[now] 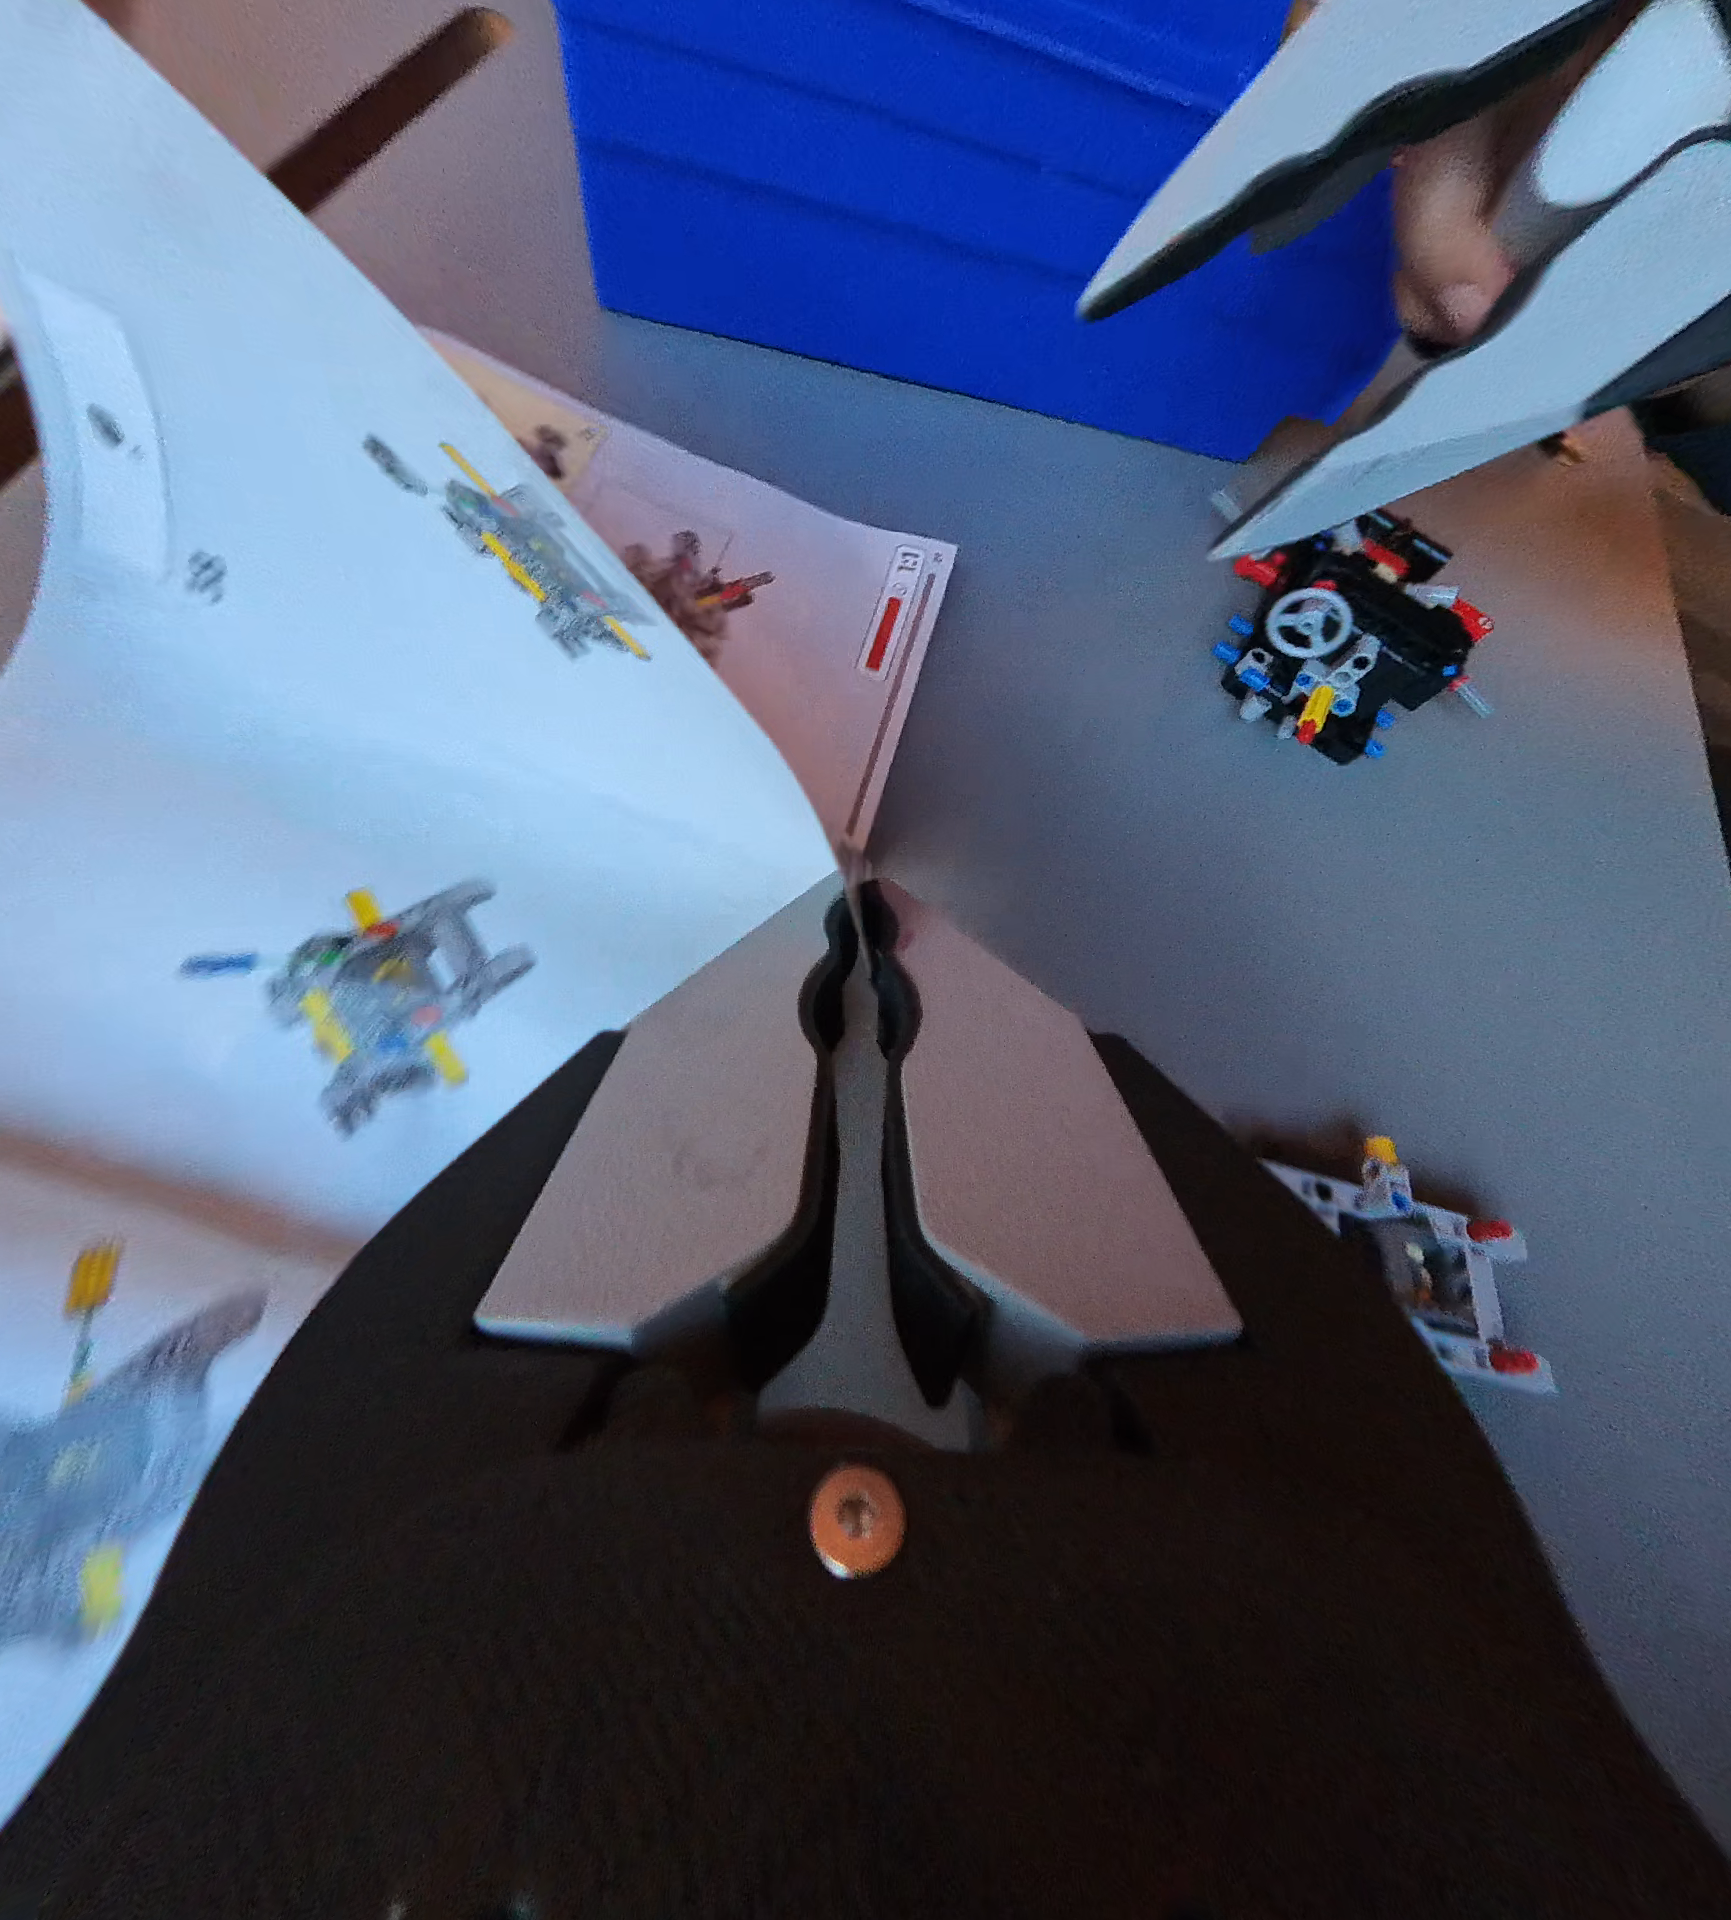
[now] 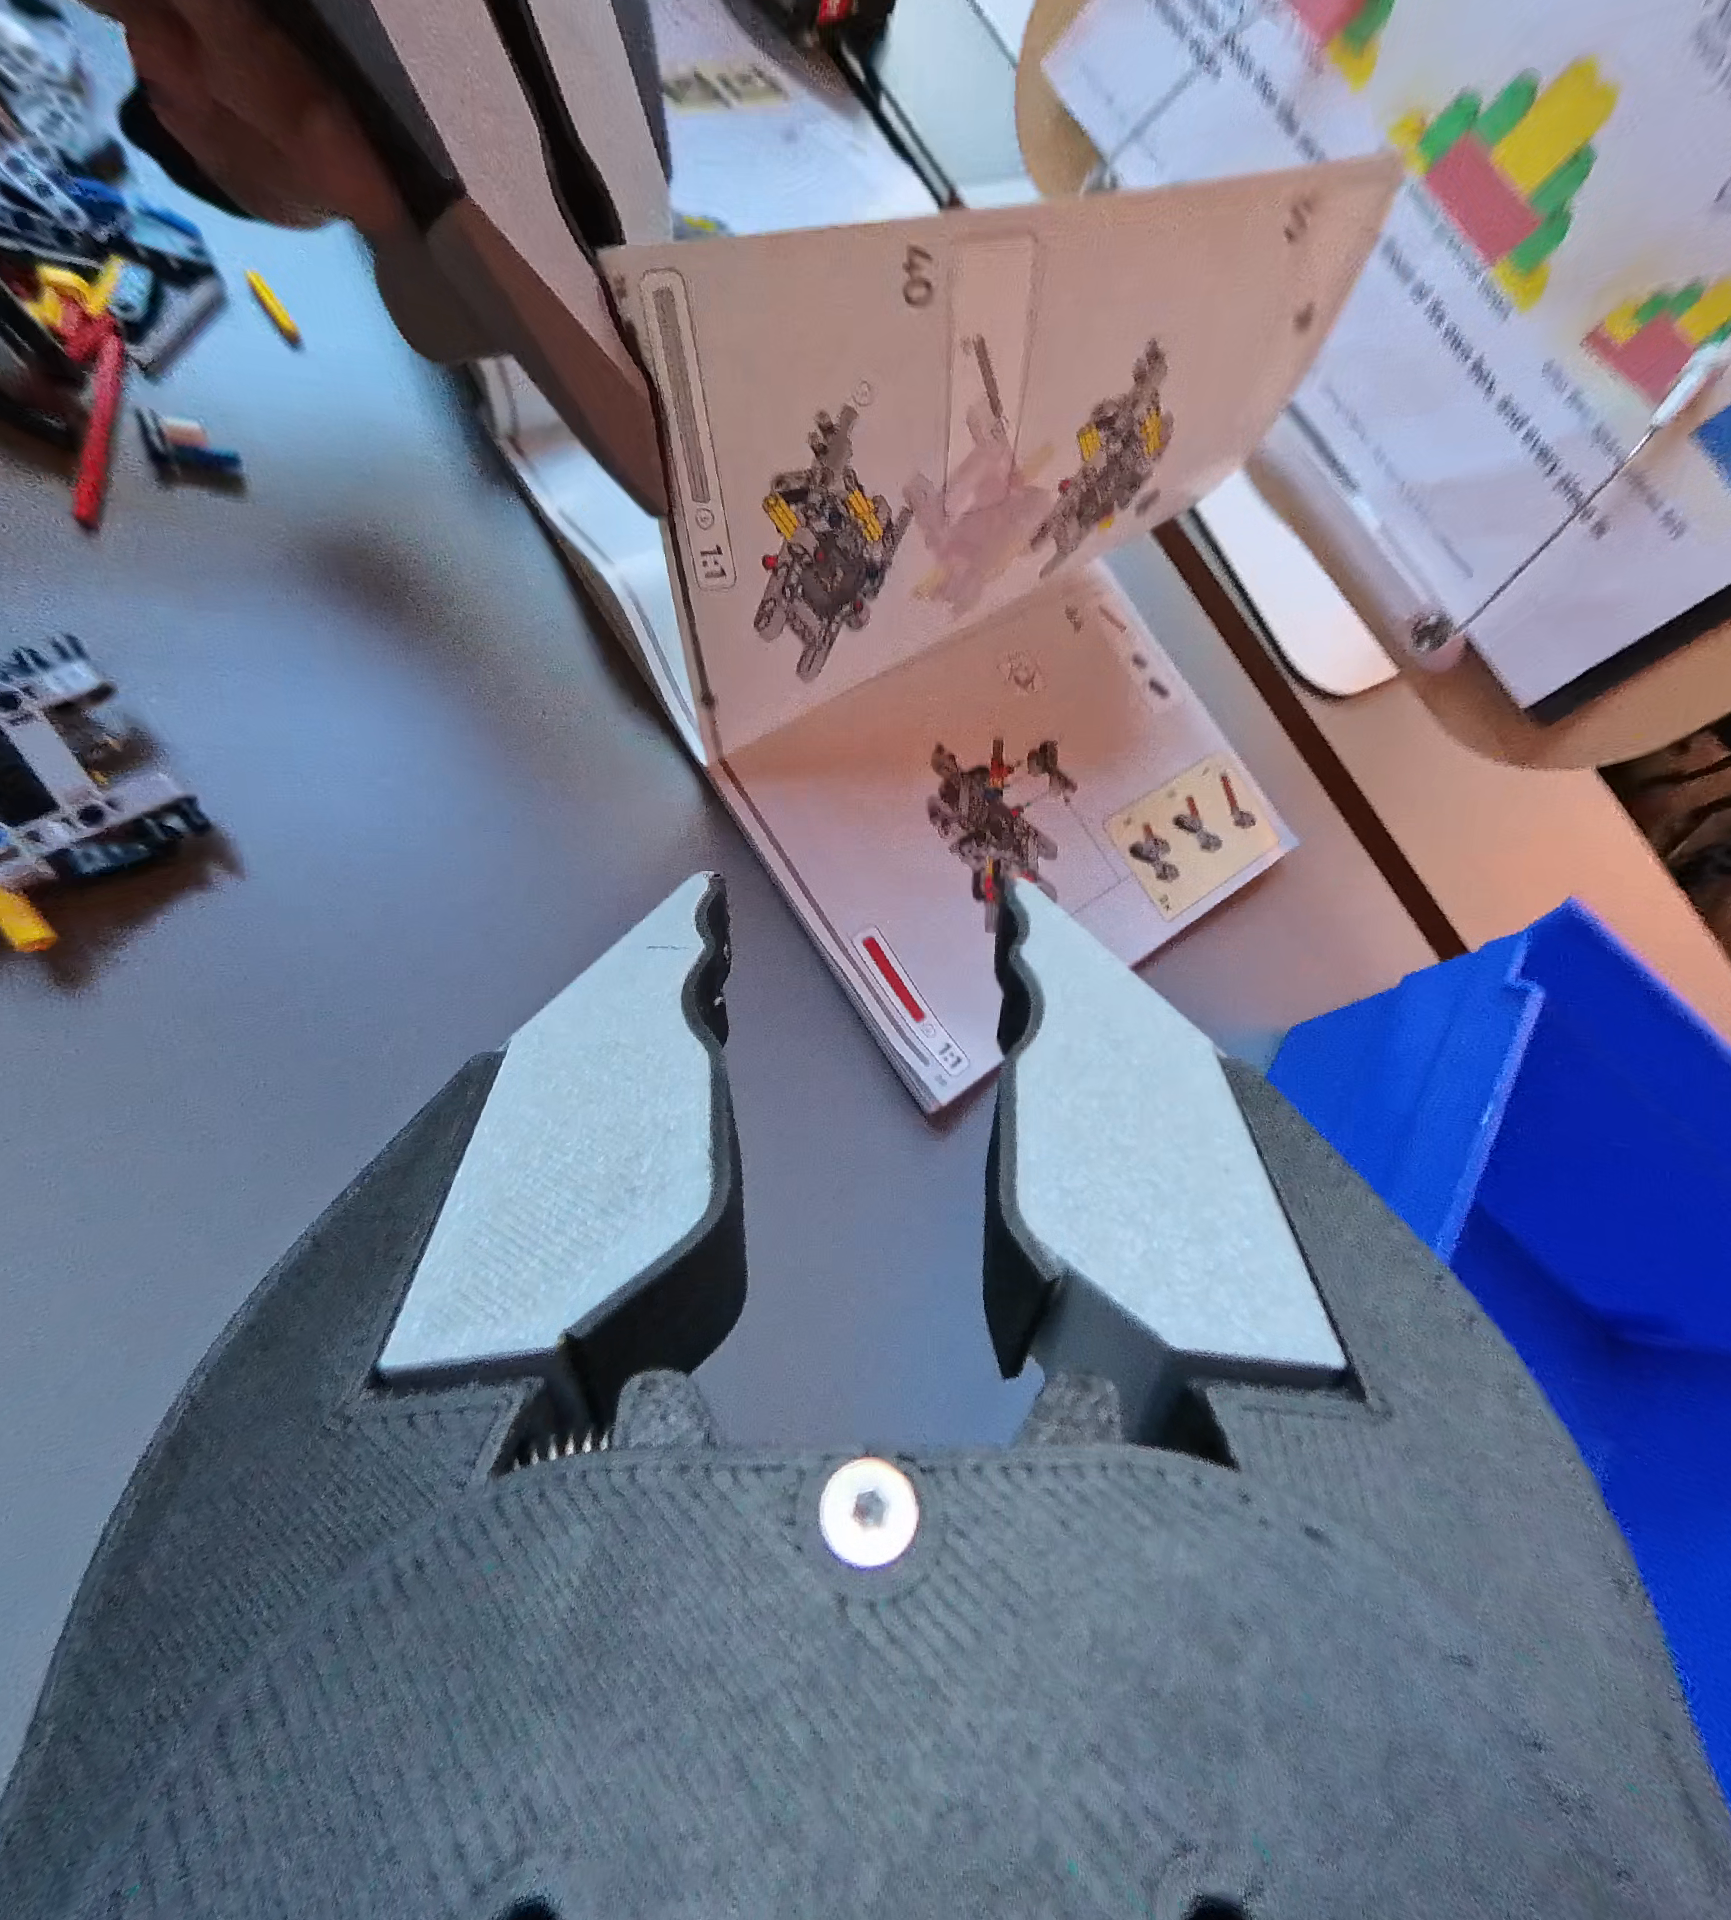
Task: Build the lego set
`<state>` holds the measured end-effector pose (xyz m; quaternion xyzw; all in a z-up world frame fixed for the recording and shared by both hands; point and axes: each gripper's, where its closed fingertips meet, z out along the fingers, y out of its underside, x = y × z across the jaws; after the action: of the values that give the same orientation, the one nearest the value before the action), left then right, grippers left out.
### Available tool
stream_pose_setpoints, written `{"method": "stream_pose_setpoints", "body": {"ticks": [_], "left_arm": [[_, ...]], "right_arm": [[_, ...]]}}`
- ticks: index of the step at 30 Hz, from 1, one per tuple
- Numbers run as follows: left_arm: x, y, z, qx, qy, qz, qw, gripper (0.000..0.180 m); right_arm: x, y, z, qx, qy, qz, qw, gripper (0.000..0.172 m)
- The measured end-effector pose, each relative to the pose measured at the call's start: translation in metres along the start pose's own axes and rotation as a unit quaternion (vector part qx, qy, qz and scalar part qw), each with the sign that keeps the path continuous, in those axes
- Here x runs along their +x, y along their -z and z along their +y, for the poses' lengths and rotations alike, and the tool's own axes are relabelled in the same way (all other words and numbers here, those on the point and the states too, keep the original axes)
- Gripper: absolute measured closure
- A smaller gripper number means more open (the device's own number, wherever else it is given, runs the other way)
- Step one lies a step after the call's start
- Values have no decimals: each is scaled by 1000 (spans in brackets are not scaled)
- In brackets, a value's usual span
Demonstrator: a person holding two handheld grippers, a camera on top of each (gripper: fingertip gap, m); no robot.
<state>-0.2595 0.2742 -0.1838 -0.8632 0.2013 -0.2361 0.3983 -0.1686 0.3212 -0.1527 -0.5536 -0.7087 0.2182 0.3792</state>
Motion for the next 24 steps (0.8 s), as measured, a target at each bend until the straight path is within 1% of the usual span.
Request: {"method": "stream_pose_setpoints", "body": {"ticks": [4,7,10,12,16,20,22,23,24], "left_arm": [[-11,51,15,30,30,-63,997,180],[-25,92,34,46,69,-107,991,180],[-39,128,57,57,135,-138,980,180],[-44,145,71,75,182,-147,969,180],[-61,174,99,139,261,-206,933,180],[-65,189,137,190,368,-209,886,179],[-64,196,149,222,401,-208,864,179],[-62,200,154,231,411,-209,857,174],[-58,202,158,235,413,-208,855,174]], "right_arm": [[-19,15,-22,13,20,11,1000,123],[-36,21,-29,22,14,6,1000,123],[-57,22,-28,34,-12,-13,999,124],[-73,22,-25,43,-30,-29,998,124],[-101,23,-15,60,-55,-43,996,125],[-121,26,-9,74,-65,-53,994,127],[-125,29,-8,76,-64,-53,994,127],[-125,30,-8,77,-64,-52,994,126],[-124,31,-9,78,-65,-52,993,127]]}}
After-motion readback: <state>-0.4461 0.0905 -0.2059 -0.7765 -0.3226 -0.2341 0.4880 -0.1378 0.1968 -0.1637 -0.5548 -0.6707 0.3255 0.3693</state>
